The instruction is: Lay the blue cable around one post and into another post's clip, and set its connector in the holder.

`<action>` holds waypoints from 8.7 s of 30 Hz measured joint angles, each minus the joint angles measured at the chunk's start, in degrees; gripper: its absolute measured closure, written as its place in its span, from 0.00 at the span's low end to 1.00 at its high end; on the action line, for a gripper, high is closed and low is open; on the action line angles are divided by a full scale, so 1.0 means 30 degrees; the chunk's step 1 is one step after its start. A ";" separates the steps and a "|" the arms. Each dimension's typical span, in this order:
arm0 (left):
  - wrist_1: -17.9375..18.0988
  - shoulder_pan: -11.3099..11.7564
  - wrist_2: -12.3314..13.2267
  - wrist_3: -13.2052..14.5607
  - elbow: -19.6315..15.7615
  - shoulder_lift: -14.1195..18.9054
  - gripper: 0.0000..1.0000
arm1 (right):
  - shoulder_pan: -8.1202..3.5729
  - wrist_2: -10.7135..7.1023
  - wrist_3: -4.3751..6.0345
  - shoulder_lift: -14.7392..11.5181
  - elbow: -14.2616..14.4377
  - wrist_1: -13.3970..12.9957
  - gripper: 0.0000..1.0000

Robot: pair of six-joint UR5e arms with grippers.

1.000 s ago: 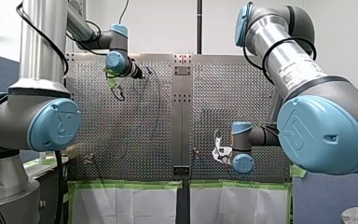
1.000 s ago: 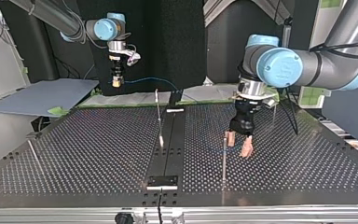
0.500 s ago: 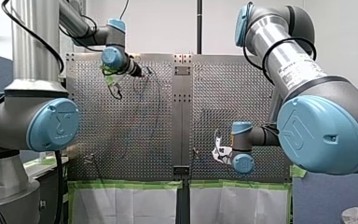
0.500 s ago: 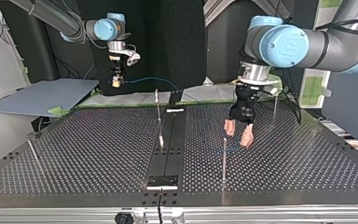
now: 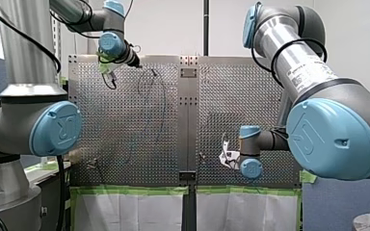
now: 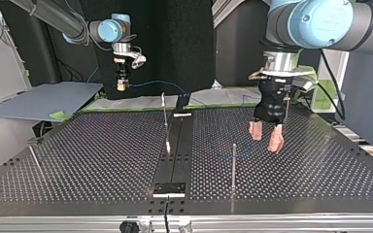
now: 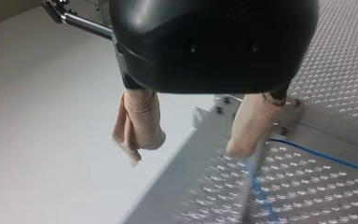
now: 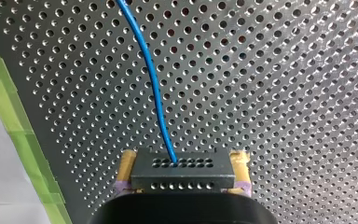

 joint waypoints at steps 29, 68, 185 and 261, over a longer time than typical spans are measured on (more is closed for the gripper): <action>-0.5506 -0.0310 -0.0598 0.5504 0.5275 -0.0663 0.00 | 0.0007 -0.0089 0.0024 -0.0001 -0.0183 0.0089 1.00; -1.1613 -0.0393 -0.0630 0.9314 0.5386 -0.0666 0.00 | 0.0002 -0.0119 -0.0068 0.0000 -0.0183 0.0187 1.00; -0.3370 -0.7037 -0.2972 0.2732 -0.3351 -0.5157 0.00 | 0.1417 0.0173 -0.1151 -0.2164 -0.0155 0.2580 1.00; 1.0497 -1.0854 -0.5964 -0.2210 -0.5005 -1.2883 0.00 | 0.2312 -0.0626 -0.0937 -0.3568 0.0399 0.3224 1.00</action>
